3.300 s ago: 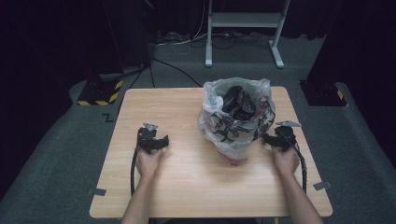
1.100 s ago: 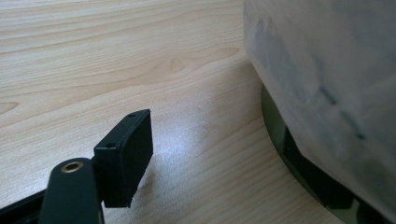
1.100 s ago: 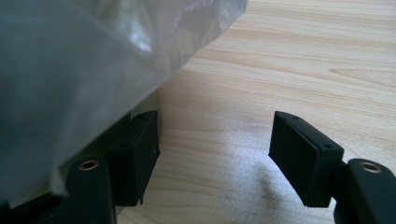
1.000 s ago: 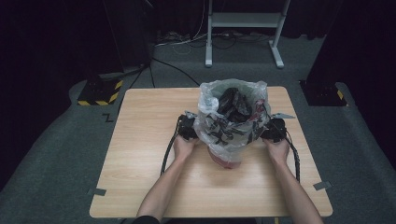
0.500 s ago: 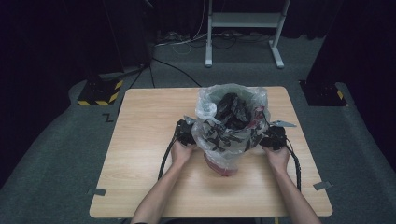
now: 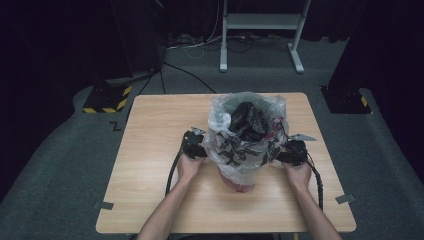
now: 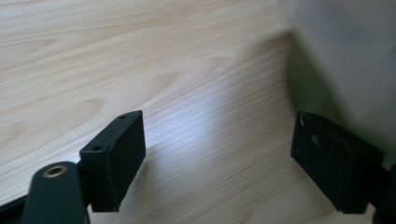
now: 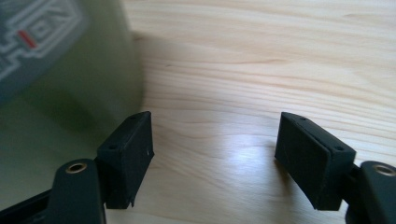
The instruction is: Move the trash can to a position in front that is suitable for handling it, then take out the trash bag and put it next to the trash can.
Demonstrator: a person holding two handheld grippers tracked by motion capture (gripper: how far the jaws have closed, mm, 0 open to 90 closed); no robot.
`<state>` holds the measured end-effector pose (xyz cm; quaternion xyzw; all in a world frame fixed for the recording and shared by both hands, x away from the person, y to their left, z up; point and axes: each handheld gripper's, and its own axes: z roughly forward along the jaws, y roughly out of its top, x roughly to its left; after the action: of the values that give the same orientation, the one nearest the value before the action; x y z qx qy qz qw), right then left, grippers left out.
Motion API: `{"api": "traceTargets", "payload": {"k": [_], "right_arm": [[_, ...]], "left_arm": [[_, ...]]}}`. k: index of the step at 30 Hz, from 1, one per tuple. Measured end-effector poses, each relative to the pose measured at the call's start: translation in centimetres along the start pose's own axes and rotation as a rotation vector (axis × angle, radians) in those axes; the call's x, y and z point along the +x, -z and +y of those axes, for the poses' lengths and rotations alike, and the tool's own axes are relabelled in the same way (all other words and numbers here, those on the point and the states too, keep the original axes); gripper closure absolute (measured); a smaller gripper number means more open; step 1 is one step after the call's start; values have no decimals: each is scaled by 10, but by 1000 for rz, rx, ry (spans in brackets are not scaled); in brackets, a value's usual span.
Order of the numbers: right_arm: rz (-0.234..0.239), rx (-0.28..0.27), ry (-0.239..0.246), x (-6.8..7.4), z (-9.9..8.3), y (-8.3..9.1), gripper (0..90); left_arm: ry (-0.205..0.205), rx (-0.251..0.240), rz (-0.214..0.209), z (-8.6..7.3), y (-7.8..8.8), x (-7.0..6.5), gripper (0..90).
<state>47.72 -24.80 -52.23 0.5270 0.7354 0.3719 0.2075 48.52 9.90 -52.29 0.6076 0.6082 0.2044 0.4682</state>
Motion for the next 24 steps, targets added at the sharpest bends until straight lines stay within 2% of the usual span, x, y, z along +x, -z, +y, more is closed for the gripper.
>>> {"api": "traceTargets", "payload": {"k": [1, 3, 4, 5, 6, 7, 8, 9, 10, 11, 15, 17, 19, 24], "right_arm": [[-15, 3, 5, -2, 0, 1, 276], [-67, 26, 37, -3, -1, 0, 283], [-67, 26, 37, -3, -1, 0, 283], [-90, 36, 46, -3, 0, -1, 266], [-95, 36, 49, -3, 0, -1, 261], [-96, 36, 49, -3, 0, -1, 261], [-96, 35, 50, -3, 0, -1, 258], [-97, 36, 48, -3, 0, -1, 255], [-97, 36, 48, -3, 0, -1, 253], [-93, 36, 46, -3, 0, -1, 247], [-87, 44, 51, -3, 0, -1, 228], [-89, 43, 55, -3, 0, -1, 227], [-89, 43, 55, -3, 0, -1, 228], [-84, 38, 48, -5, -2, 1, 265]], "left_arm": [[-53, 44, 11, 0, 6, 8, 196], [-46, 21, 48, -1, 9, 15, 201], [-46, 21, 48, -1, 9, 15, 200], [-62, 19, 81, -4, 14, 25, 199], [-52, -1, 93, -5, 16, 29, 202], [-74, 16, 109, -6, 19, 35, 203], [-53, -4, 120, -8, 20, 38, 203], [-53, 9, 119, -8, 24, 45, 192], [-39, -7, 128, -8, 26, 49, 194], [-45, 1, 136, -8, 29, 54, 198], [-2, -17, 141, -8, 36, 69, 194], [-14, -14, 141, -9, 40, 75, 170], [-14, -26, 138, -10, 43, 79, 170], [-18, -16, 143, -11, 45, 81, 154]]}}
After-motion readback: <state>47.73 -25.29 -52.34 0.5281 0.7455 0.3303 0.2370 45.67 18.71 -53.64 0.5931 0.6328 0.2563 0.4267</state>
